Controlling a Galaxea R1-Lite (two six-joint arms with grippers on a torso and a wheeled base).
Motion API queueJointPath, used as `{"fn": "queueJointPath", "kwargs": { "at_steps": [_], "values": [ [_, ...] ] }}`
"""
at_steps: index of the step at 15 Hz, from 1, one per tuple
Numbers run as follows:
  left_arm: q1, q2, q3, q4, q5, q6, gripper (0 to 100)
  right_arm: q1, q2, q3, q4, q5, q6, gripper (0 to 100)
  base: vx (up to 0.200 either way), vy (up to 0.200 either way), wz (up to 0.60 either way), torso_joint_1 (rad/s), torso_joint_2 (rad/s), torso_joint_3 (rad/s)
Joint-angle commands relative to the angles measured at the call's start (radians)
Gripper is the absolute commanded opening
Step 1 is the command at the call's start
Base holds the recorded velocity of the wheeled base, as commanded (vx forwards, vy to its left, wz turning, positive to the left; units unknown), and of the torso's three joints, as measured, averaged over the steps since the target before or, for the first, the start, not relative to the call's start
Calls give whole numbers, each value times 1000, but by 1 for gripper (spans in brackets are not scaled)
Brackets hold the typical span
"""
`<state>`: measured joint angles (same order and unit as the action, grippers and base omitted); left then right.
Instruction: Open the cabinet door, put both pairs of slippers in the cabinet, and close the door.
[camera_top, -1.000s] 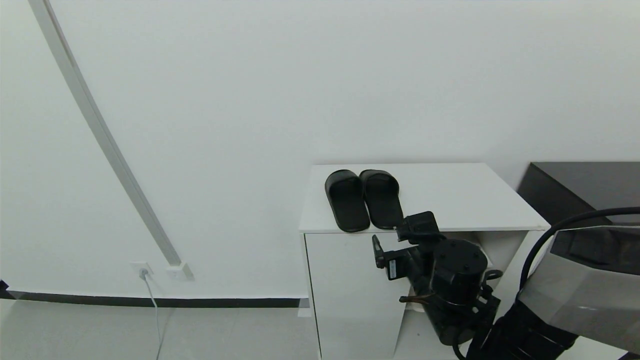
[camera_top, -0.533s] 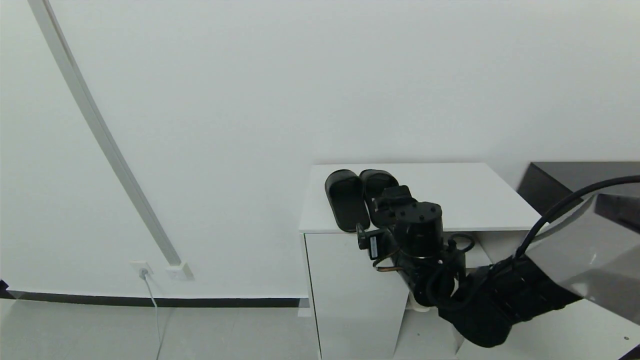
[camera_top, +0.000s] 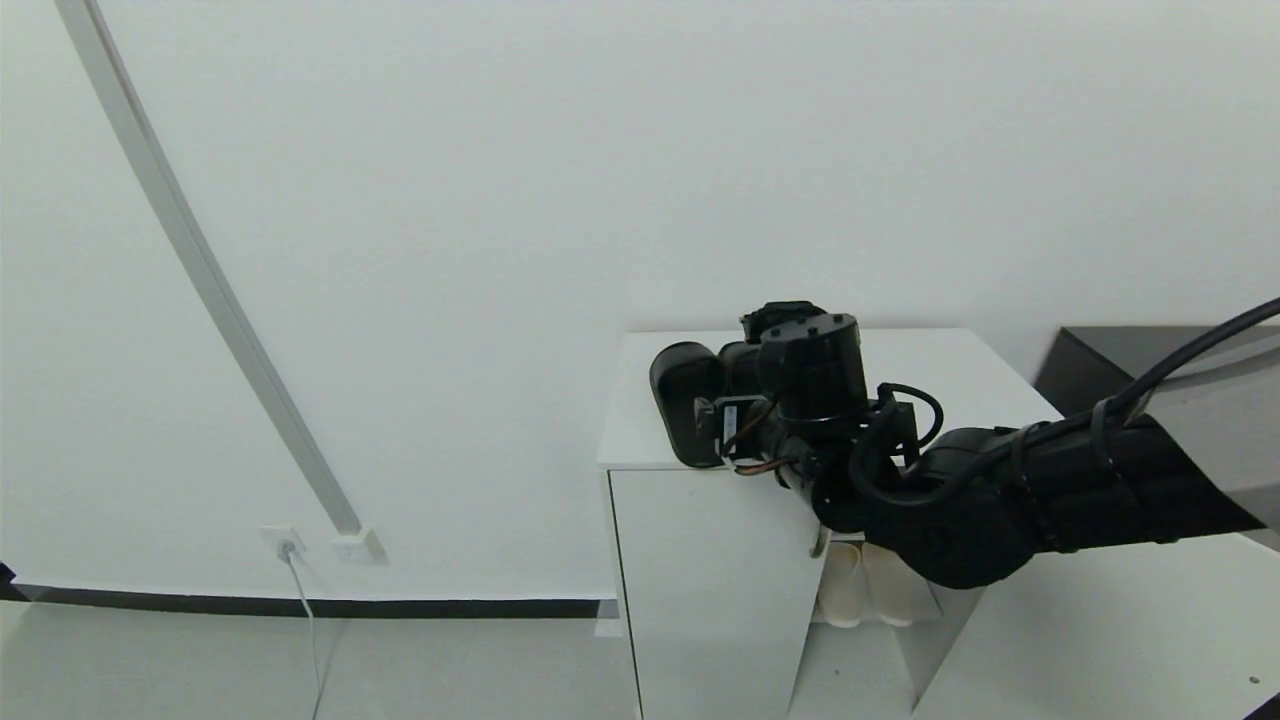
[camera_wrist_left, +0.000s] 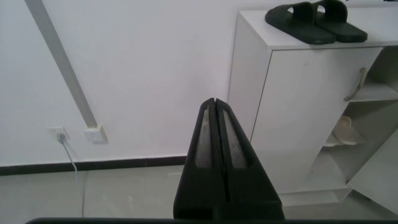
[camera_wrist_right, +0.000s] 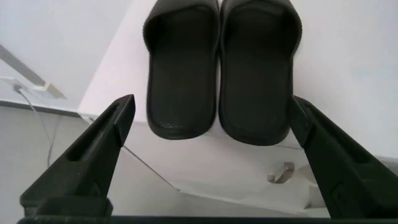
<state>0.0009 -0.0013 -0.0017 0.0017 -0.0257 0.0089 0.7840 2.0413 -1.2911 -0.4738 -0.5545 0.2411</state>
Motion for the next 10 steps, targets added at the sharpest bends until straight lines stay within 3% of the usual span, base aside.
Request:
{"fn": "queueJointPath", "kwargs": {
  "at_steps": [1,6,10],
  "values": [
    [1,1,0,0,-2,0,0,1,-3,13,-2,2,0,100,200,0,0,-17,-7,7],
    [1,1,0,0,0,0,0,17,23,78,-9,1,27,100,200,0,0,7,2,0],
    [1,1,0,0,0,-1,0,14,105,72,-71,15,23,100,0,0,0,0,0,0]
  ]
}}
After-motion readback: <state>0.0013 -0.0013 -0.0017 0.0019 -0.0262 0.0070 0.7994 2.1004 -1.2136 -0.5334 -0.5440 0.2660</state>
